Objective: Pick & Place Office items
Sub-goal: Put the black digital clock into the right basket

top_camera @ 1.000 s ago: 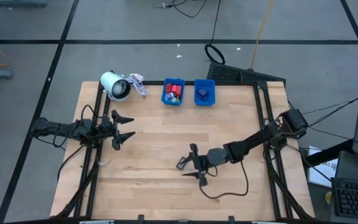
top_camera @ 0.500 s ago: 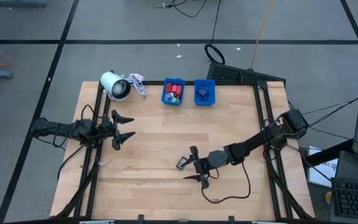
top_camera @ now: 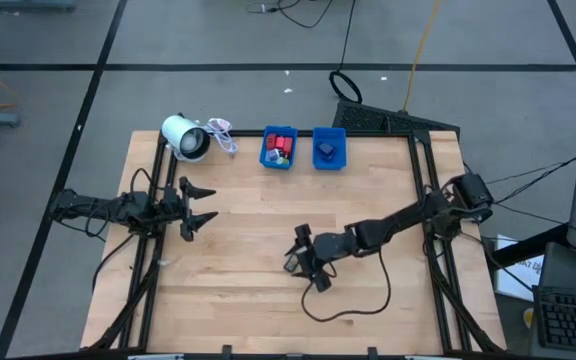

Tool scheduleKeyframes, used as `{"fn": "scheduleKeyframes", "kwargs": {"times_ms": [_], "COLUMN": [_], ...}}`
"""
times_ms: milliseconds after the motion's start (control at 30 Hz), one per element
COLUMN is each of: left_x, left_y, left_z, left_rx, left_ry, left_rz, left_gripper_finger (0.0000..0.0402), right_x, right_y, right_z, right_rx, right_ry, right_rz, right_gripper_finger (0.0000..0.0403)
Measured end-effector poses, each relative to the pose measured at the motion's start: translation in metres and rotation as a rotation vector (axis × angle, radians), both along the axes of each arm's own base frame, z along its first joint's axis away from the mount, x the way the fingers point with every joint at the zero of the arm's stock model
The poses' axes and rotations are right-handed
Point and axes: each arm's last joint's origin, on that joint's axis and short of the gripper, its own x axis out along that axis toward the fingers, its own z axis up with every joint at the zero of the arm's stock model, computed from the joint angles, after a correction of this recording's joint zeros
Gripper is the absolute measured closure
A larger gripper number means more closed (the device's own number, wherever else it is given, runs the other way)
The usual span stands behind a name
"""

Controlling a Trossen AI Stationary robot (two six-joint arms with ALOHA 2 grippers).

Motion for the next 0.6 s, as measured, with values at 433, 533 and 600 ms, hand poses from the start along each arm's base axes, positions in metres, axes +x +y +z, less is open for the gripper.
{"fn": "scheduleKeyframes", "kwargs": {"times_ms": [433,533,600], "left_x": [0.0,0.0,0.0], "left_y": [0.0,0.0,0.0], "left_z": [0.0,0.0,0.0], "left_rx": [0.0,0.0,0.0], "left_ry": [0.001,0.0,0.0], "left_rz": [0.0,0.0,0.0], "left_gripper_finger": [0.0078,0.0078,0.0078], "right_x": [0.004,0.006,0.009], "right_y": [-0.015,-0.016,-0.018], "right_z": [-0.016,-0.034,-0.046], "right_rx": [-0.056,-0.07,-0.074], "right_ry": [0.07,0.129,0.149], "right_rz": [-0.017,-0.018,-0.028], "right_gripper_finger": [0.0139,0.0139,0.0138]}}
